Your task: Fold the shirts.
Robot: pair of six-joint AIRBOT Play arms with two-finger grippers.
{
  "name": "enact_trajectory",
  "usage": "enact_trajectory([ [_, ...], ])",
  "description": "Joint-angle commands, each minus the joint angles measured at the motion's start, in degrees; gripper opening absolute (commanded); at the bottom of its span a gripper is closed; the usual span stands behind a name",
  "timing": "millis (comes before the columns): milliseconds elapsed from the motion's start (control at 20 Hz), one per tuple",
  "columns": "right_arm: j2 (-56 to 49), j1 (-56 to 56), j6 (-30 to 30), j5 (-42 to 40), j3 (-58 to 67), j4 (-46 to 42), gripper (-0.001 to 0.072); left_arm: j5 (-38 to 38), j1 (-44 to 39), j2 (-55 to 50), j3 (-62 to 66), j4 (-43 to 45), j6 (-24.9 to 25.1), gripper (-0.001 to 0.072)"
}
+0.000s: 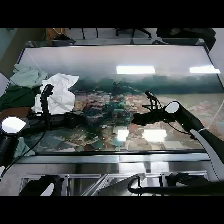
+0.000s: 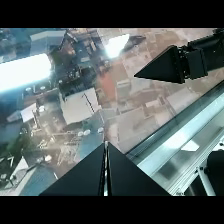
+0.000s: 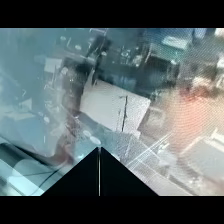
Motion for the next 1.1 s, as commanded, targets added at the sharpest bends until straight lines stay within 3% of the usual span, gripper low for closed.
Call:
enact_trajectory([
  [0,-0.1,0.0,0.0,0.0,-0.1,0.1,0.0015,0.0,0.0,0.0,-0.1,0.1,0.0,0.0009],
  [750,-1.0,0.0,0.0,0.0,-0.2,0.2,0.0015,1.3,-0.1,0.0,-0.1,-0.1,0.0,0.0009],
  [900,-1.4,0.1,0.0,-2.6,-0.2,0.5,0.0015,9.8,-1.5,-0.1,-0.1,1.0,1.0,0.0010],
  [1000,-2.0,0.0,0.0,-2.7,-0.2,2.8,0.0015,20.8,-1.6,-0.2,-0.1,12.0,6.6,0.0011],
  [1050,-2.4,0.0,0.0,-3.0,-0.2,3.7,0.0016,27.9,-0.3,-1.0,0.0,19.3,6.4,0.0022],
])
